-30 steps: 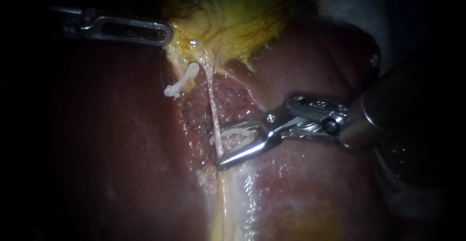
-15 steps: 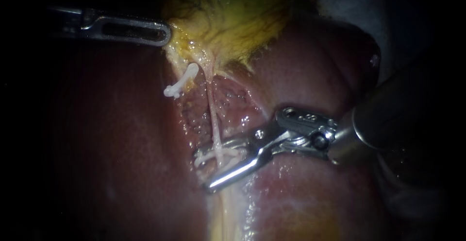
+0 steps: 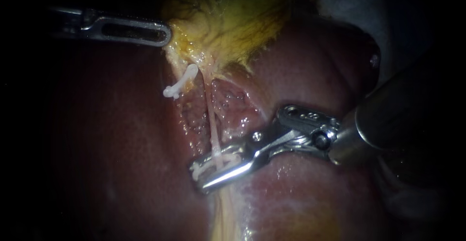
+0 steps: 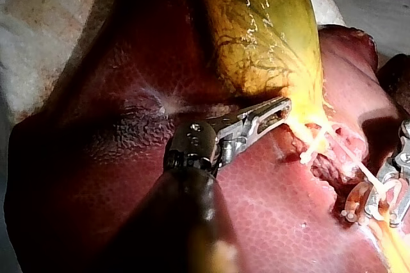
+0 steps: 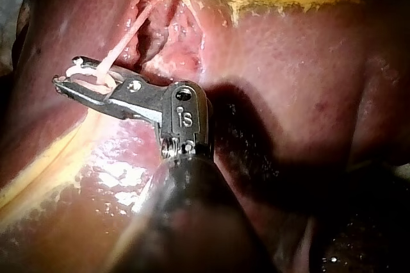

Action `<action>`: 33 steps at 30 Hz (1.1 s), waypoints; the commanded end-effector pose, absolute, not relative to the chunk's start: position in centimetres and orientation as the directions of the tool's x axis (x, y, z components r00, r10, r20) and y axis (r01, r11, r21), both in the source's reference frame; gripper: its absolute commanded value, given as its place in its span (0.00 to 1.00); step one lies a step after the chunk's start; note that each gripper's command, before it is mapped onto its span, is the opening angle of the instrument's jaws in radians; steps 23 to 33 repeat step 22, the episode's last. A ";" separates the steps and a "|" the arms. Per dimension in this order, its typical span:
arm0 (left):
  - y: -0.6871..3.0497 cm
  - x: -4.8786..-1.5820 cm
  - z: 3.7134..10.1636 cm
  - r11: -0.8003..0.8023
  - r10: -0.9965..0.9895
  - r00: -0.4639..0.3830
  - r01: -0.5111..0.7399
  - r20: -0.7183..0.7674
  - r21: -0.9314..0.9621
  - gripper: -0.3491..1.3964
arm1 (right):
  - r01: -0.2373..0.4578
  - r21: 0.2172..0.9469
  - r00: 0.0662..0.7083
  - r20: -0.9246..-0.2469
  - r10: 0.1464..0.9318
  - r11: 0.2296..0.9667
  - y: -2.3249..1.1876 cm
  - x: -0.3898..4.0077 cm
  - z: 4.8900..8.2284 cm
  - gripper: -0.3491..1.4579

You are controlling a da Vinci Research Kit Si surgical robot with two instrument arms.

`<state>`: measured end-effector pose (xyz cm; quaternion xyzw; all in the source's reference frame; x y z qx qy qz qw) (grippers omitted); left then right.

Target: Clipping first clip right tube

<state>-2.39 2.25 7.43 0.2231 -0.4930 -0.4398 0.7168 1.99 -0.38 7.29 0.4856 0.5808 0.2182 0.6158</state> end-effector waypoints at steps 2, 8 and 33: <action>2.25 -2.39 7.43 0.514 -0.850 0.127 0.410 0.510 0.753 0.00 | 0.290 0.852 0.227 -0.503 0.834 0.435 -0.39 1.99 7.29 0.11; 2.25 -2.39 7.43 0.514 -0.850 0.127 0.410 0.510 0.754 0.00 | 0.274 0.862 0.247 -0.491 0.835 0.426 -0.39 2.00 7.29 0.00; 2.26 -2.39 7.43 0.513 -0.851 0.127 0.410 0.510 0.754 0.00 | 0.244 0.864 0.286 -0.498 0.819 0.440 -0.37 1.97 7.34 0.00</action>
